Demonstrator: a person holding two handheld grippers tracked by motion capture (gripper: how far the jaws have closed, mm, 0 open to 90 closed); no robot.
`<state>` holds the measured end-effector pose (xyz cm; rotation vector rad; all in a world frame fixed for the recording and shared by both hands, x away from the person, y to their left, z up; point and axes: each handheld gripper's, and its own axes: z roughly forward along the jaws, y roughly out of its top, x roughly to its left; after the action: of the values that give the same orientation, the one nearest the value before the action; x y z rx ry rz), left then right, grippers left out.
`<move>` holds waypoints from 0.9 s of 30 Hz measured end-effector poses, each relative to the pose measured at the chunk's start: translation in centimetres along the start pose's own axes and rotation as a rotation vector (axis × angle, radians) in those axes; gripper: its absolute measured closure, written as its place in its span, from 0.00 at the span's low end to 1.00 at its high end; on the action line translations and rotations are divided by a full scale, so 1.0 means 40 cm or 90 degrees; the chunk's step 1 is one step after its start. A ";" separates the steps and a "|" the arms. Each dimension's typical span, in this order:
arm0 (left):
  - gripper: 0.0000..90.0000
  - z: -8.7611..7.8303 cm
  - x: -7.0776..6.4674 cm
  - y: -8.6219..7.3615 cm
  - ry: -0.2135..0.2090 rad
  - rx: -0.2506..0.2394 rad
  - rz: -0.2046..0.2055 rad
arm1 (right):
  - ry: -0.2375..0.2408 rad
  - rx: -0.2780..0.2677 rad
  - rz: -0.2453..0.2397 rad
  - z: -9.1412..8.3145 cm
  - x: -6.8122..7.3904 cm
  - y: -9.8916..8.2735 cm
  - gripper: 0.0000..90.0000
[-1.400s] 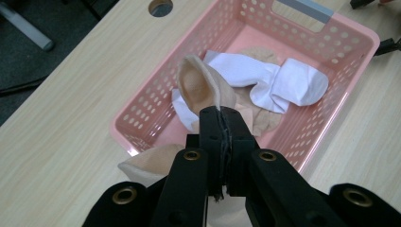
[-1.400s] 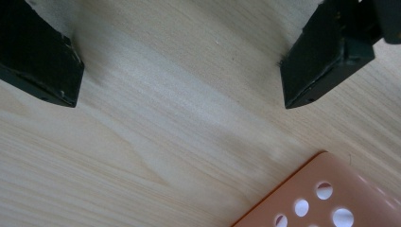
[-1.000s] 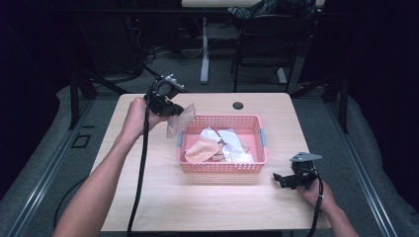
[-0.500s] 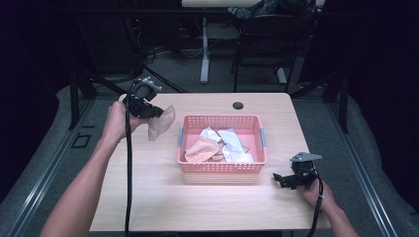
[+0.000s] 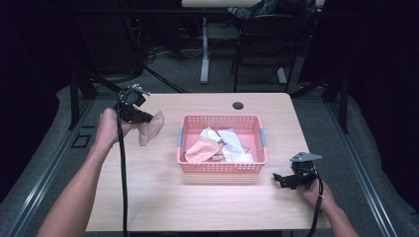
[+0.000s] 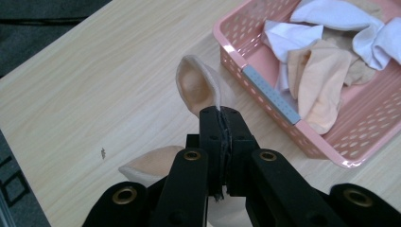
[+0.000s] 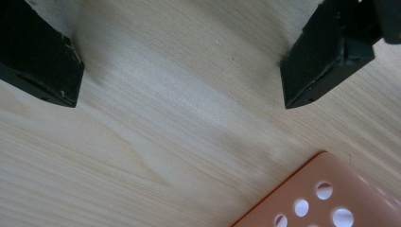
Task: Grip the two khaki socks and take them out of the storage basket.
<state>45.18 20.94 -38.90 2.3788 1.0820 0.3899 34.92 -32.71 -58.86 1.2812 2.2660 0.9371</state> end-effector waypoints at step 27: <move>0.98 0.189 0.057 -0.119 -0.033 0.091 -0.090 | -0.001 -0.002 0.001 0.000 0.000 0.000 0.00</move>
<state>47.05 22.94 -47.71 2.4024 1.2828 0.2066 34.91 -32.69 -58.88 1.2829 2.2624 0.9392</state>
